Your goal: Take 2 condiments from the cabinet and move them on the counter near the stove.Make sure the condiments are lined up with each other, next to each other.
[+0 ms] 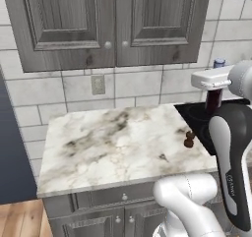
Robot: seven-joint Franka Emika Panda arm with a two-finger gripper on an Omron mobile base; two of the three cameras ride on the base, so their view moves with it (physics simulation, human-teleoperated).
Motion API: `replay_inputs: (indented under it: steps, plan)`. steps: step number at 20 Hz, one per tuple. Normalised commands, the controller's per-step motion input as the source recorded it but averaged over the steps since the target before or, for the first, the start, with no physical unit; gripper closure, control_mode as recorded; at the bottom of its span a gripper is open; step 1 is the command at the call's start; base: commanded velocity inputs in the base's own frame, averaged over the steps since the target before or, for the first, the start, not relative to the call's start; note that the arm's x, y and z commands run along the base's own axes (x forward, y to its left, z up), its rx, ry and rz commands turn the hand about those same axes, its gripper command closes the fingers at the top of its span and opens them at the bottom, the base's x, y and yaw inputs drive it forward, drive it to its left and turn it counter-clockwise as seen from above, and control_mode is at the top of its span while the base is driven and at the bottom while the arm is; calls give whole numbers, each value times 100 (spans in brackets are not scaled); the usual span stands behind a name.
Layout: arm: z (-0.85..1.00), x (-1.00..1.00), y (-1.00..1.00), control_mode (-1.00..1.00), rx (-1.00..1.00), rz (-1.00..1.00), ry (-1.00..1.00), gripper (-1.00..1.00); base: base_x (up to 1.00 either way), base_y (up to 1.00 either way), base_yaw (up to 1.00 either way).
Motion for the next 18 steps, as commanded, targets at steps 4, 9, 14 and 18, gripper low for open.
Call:
replay_inputs:
  steps: [4,9,14,18]
  plan:
    - [0,0,0,100,0,0,0,100,55,19,0]
    - [0,0,0,100,0,0,0,100,79,0,0]
    - [0,0,0,100,0,0,0,100,49,0,0]
    - [0,0,0,-100,0,0,1,100,2,0,0]
